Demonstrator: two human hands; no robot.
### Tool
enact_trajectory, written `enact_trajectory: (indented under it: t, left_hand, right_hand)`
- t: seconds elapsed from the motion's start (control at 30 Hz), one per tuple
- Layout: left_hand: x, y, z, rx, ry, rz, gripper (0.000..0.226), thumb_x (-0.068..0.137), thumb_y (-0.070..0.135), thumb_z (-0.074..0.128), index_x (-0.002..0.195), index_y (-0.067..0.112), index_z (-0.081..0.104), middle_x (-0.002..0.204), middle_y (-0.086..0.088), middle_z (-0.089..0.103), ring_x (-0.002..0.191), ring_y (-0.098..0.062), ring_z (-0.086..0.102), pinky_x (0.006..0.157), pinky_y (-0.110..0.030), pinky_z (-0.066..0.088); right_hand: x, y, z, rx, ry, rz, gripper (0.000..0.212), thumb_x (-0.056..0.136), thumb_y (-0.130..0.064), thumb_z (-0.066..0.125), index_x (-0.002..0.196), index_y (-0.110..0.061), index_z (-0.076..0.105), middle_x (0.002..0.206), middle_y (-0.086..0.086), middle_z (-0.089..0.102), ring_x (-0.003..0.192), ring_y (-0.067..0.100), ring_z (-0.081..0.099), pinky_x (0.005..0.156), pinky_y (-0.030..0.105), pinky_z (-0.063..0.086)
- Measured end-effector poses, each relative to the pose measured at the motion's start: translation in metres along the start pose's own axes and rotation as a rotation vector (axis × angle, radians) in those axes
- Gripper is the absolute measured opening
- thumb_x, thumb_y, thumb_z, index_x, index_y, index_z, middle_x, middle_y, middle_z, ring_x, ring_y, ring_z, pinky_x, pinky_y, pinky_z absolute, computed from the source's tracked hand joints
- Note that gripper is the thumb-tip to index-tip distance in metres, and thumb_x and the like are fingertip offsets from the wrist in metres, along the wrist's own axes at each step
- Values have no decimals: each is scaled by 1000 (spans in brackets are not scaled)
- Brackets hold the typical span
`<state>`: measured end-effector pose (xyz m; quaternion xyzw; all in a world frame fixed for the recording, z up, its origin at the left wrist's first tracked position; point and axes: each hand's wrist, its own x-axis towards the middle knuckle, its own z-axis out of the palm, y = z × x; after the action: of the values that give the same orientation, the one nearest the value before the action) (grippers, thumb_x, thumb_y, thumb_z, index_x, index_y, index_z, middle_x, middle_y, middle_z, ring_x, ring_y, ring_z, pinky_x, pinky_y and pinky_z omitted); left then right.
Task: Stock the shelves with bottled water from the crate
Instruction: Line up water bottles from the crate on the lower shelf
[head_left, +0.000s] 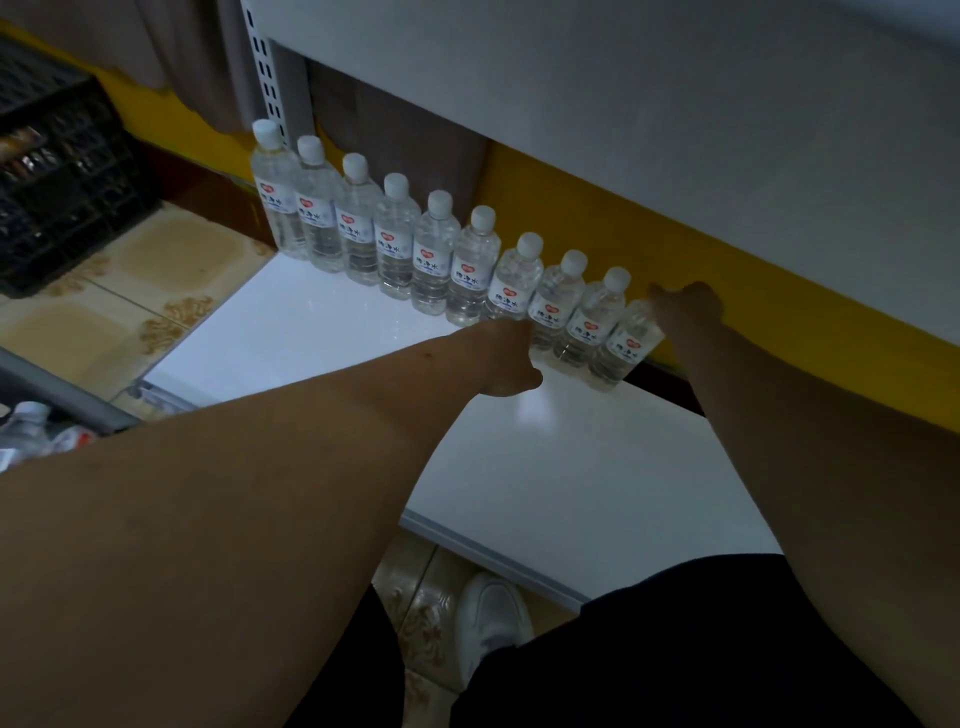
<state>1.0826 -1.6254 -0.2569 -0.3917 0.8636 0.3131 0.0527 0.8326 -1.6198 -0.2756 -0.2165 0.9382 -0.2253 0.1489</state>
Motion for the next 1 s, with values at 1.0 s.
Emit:
enact_trajectory:
  t: [1.0]
  left_hand:
    - [-456, -383, -8, -342, 452, -1194, 30, 94, 28, 55, 112, 7, 66, 113, -13, 67, 102, -27, 62, 86, -34, 51]
  right_hand:
    - [-494, -198, 180, 206, -1206, -1235, 67, 86, -75, 24, 145, -44, 37, 149, -20, 38, 138, 2, 32, 113, 29, 25]
